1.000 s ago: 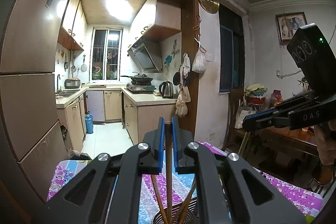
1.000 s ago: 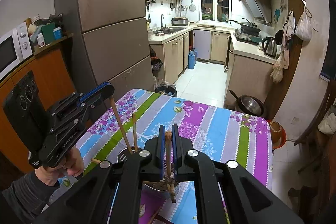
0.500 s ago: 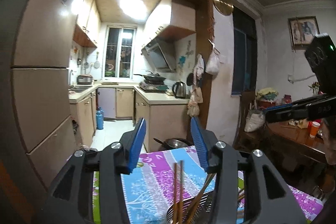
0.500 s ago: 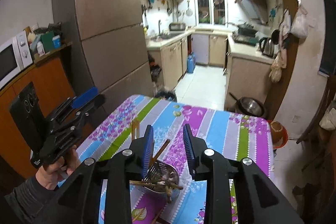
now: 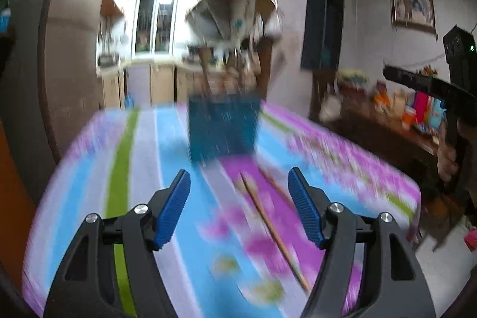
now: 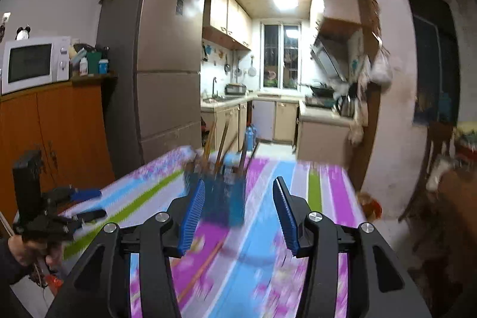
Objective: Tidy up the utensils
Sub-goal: 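Open both tools and withdraw them from the holder, then move the right tool over one loose chopstick while the left tool approaches the other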
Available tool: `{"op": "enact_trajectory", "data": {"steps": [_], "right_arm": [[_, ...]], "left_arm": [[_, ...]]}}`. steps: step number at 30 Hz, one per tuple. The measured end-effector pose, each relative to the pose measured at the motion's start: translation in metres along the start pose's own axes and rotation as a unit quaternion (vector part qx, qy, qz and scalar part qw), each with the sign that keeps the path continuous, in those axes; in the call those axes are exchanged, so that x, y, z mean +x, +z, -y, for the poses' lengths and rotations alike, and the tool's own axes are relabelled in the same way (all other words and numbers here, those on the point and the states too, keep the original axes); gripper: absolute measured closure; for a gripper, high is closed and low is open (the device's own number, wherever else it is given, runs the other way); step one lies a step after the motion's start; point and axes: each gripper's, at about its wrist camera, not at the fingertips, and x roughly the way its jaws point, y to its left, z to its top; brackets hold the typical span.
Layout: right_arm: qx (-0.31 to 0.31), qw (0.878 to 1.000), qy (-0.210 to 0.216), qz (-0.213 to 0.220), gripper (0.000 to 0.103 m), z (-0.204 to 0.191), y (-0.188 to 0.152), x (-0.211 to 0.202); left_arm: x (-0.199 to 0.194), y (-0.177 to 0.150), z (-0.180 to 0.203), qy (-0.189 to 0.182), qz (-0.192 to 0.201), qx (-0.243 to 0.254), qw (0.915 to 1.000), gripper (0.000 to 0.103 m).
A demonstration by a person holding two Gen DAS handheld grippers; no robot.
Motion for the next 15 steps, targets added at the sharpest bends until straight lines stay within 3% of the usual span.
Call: {"op": "enact_trajectory", "data": {"steps": [5,8,13,15], "right_arm": [[0.042,0.999,-0.005,-0.032,0.054,-0.018,-0.084,-0.009],[0.066,0.996,-0.009,-0.054,0.054,-0.022,-0.112,-0.009],[0.073,0.995,-0.011,-0.063,0.054,-0.037,-0.135,-0.009],[0.075,0.995,-0.006,-0.064,0.056,-0.044,-0.143,-0.006]], "left_arm": [[0.002,-0.059,0.023,-0.017,-0.025,-0.022,0.9993,0.038],[0.003,-0.074,0.037,-0.024,-0.023,0.0,0.9994,0.039],[0.013,-0.093,0.056,-0.012,-0.024,0.029,0.9992,0.063],[0.018,-0.1,0.06,-0.008,-0.027,0.037,0.9989,0.067]]}}
